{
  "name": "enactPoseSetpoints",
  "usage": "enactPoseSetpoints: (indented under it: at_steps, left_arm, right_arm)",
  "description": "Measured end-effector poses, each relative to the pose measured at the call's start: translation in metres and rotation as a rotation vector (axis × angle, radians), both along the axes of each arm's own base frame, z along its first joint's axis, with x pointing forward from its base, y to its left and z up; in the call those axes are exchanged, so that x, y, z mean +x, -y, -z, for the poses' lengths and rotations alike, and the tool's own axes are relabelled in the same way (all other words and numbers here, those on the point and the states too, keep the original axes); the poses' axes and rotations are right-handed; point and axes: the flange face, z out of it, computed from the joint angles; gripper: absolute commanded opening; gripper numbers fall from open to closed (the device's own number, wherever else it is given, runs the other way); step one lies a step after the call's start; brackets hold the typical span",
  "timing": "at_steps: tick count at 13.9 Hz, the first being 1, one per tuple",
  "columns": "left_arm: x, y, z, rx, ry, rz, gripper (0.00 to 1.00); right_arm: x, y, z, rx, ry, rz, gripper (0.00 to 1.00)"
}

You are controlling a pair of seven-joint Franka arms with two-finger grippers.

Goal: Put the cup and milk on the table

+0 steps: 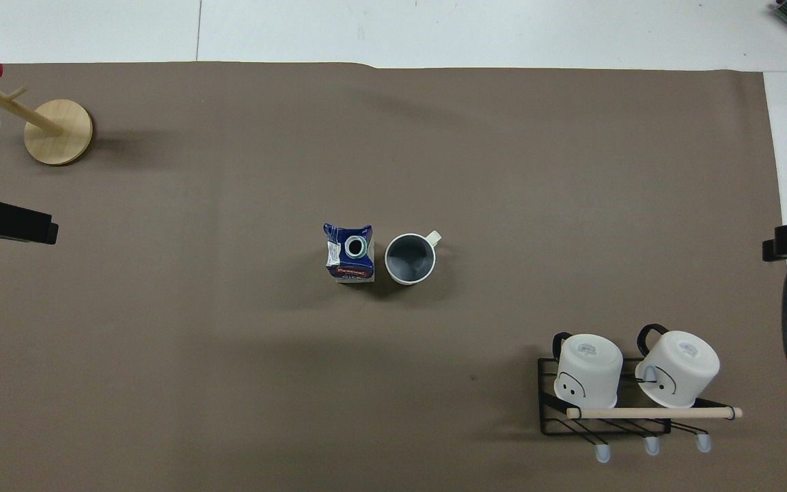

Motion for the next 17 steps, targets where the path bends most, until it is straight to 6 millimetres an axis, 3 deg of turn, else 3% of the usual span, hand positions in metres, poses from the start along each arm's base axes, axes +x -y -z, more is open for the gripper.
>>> enactPoseSetpoints:
  at_steps: [3,17]
  left_arm:
    - [0.0081,-0.0097,0.0007,-0.001,-0.005,0.009,1.00]
    - [0.0067,-0.0057,-0.0020,-0.003,-0.004,0.018,1.00]
  right_arm:
    - [0.0000,0.0000,0.0000,0.000,0.000,0.000,1.00]
    - [0.0000,0.0000,0.0000,0.000,0.000,0.000,1.00]
